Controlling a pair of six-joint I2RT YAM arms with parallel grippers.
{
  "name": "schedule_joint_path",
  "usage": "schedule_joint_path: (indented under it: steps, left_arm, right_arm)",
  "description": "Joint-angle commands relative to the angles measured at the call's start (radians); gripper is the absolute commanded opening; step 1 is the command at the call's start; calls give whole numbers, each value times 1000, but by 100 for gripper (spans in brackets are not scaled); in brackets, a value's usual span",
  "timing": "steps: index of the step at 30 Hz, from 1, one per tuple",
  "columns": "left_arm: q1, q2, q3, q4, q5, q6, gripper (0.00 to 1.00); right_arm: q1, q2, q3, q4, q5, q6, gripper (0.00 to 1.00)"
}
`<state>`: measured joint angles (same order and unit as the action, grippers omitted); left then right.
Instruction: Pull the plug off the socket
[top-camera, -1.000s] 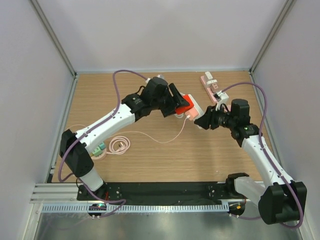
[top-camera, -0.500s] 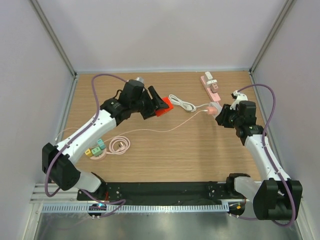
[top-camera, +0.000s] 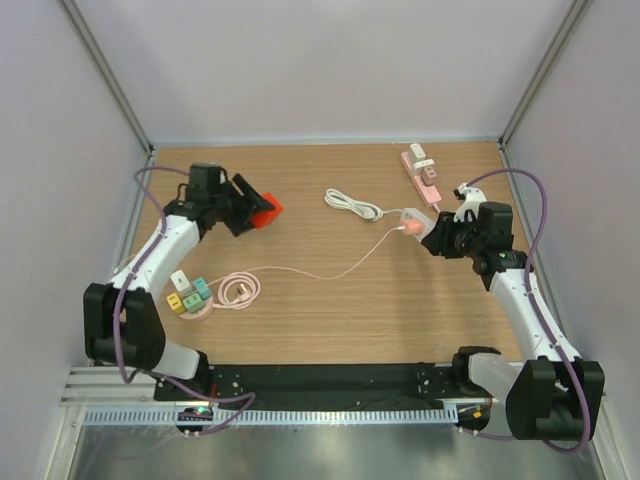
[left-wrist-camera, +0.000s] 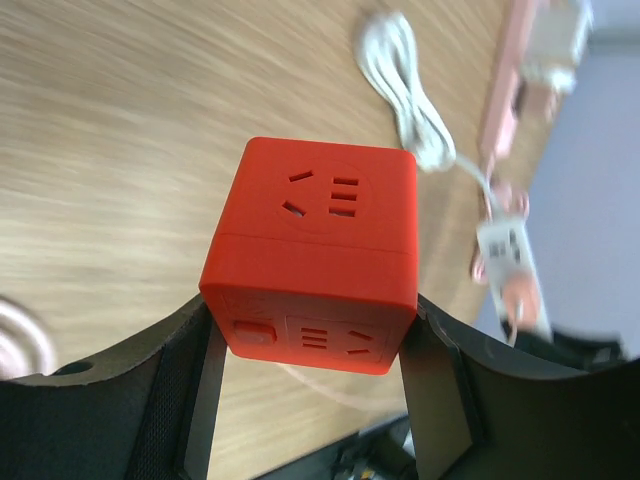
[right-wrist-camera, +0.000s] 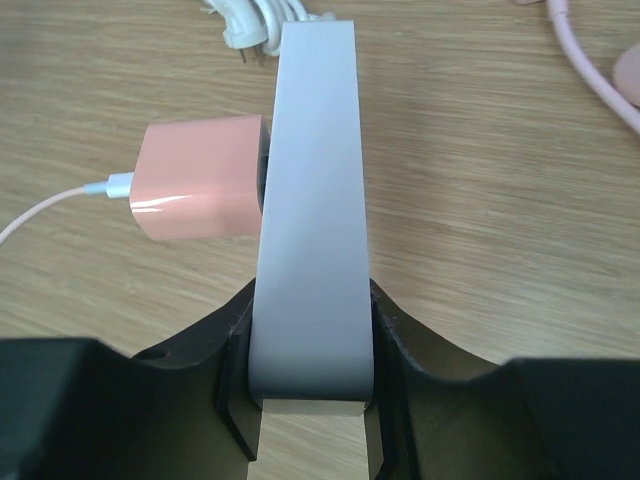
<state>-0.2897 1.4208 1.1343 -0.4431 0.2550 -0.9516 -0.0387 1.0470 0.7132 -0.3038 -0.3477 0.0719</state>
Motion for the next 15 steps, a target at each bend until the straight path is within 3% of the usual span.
schedule_joint_path:
  steps: [1, 7, 15]
  left_arm:
    - [199, 47, 13, 152, 179, 34, 0]
    - [357, 312, 248, -11, 141, 85, 0]
    - [509, 650, 536, -38, 294, 112, 1]
  right_arm:
    - [5, -22, 40, 17, -178, -64, 1]
    - [5, -24, 43, 17, -195, -67, 1]
    - [5, -24, 45, 19, -211, -67, 1]
